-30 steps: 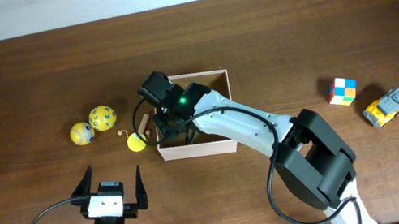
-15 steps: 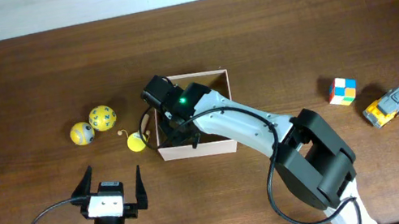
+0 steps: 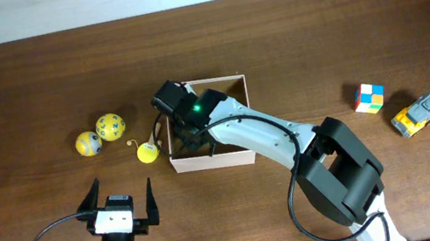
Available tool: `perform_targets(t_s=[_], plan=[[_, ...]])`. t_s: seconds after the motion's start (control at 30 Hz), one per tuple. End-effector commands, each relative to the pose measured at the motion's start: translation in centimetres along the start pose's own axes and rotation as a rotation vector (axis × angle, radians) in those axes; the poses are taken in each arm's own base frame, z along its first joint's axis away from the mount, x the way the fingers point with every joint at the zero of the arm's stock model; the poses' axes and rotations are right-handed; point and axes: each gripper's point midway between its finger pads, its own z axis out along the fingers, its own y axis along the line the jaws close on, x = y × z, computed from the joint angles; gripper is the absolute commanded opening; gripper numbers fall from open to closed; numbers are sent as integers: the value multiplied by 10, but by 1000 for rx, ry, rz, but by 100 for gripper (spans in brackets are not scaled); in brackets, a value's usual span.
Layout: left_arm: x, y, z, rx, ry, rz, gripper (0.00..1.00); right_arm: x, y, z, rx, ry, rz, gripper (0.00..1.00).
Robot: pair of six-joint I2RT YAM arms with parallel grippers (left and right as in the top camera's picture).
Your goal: Pack container
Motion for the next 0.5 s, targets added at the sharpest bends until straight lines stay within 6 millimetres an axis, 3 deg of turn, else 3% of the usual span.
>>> perform_targets(t_s=[0.0, 0.47], plan=[[2, 1, 0, -8, -1, 13, 99, -14, -11, -5, 61, -54, -5, 4], [2, 1, 0, -8, -1, 13, 99, -28, -8, -6, 45, -111, 3, 4]])
